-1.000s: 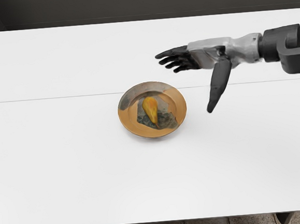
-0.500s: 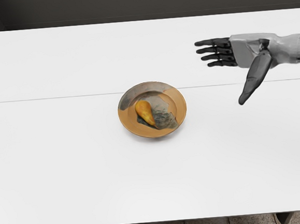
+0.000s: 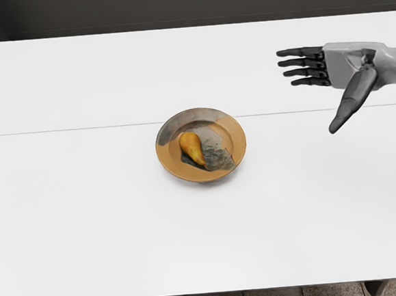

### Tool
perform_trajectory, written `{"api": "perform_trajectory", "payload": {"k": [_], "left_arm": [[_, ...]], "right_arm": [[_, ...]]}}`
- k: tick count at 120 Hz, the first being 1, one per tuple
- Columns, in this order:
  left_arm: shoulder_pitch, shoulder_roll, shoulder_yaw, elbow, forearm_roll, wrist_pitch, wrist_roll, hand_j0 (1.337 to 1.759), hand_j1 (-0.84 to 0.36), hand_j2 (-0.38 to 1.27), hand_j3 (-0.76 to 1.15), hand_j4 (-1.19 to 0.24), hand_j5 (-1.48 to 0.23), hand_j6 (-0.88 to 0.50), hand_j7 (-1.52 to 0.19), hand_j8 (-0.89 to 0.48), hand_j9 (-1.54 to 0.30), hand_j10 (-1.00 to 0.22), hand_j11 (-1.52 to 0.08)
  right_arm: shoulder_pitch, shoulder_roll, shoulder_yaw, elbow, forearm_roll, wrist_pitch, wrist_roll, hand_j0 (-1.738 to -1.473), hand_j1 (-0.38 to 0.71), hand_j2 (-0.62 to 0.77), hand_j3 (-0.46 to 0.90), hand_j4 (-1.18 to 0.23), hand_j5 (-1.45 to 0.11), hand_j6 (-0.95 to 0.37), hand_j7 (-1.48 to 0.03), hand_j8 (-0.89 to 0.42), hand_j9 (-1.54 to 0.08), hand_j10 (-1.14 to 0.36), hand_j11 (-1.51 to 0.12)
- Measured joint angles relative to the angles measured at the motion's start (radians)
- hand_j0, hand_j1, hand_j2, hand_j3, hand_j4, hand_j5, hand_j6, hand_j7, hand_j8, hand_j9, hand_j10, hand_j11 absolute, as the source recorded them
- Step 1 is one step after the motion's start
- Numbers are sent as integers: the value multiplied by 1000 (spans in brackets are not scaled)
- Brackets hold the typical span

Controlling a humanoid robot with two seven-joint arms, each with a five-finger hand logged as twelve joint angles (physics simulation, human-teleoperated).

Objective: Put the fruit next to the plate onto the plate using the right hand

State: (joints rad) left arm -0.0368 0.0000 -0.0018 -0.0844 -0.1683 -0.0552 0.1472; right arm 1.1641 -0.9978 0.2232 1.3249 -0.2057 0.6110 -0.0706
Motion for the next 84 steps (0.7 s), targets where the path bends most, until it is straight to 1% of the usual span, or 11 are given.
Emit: {"api": "perform_trajectory", "payload": {"k": [84], "left_arm": [[-2, 0, 0, -2, 0, 0, 0, 1658, 325, 4, 0, -21, -27, -21, -27, -21, -27, -21, -27]], "right_arm": [[-1, -4, 0, -1, 6, 0, 0, -1658, -349, 1, 0, -1, 0, -2, 0, -1, 0, -1, 0]]}}
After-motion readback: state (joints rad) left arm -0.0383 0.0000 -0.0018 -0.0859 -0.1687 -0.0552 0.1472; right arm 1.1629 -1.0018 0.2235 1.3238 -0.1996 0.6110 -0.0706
